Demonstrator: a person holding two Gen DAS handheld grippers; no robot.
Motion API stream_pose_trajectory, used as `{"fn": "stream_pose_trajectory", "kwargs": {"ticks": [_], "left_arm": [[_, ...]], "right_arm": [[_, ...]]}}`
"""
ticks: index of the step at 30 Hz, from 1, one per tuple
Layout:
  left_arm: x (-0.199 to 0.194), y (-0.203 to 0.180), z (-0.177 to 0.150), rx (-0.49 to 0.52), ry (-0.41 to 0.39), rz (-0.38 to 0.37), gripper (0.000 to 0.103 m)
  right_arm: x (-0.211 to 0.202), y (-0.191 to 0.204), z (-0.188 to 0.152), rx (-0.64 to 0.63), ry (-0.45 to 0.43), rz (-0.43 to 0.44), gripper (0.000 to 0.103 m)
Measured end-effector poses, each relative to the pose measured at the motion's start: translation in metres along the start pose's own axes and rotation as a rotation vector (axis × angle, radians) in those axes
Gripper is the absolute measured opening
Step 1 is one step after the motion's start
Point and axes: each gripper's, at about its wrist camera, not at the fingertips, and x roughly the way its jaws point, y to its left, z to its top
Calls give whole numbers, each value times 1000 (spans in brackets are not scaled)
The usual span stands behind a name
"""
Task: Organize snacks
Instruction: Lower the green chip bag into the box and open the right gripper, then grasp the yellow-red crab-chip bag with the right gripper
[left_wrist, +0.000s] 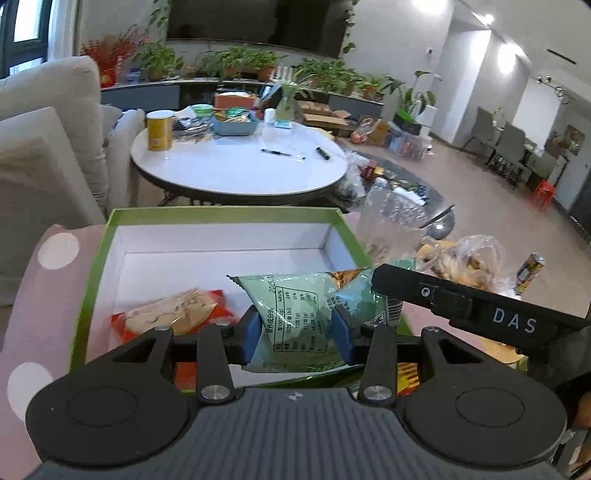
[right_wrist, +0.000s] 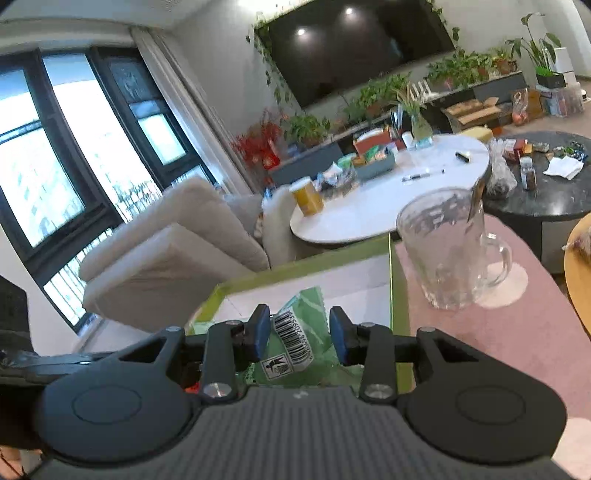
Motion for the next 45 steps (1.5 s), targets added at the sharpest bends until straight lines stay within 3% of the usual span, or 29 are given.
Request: {"fn": "stream_pose_trajectory", "kwargs": {"ticks": [6,12,16,24,31,45], "left_arm": [[9,-1,-11,28,45,4,43],[-1,-6,-17,44,22,20,68],[-17,-3,-23,39,-22,45,74],[-48,-10,-47,77,-79,57,80],[-57,-23,-72,111,-69,39,80],[-42,-39,-91,175,-59,58,80]], "right_arm": [[1,-2,-5,29,35,-43,66],[-23,-3,-7,18,-15,-95,67],[-40,-5,-11,21,-37,-100,67],[-62,5,-21,7,-49,-103,67],[-84,17,-40,-60,-69,-113,67],[-65,10,-56,-134,-69,-185,67]]}}
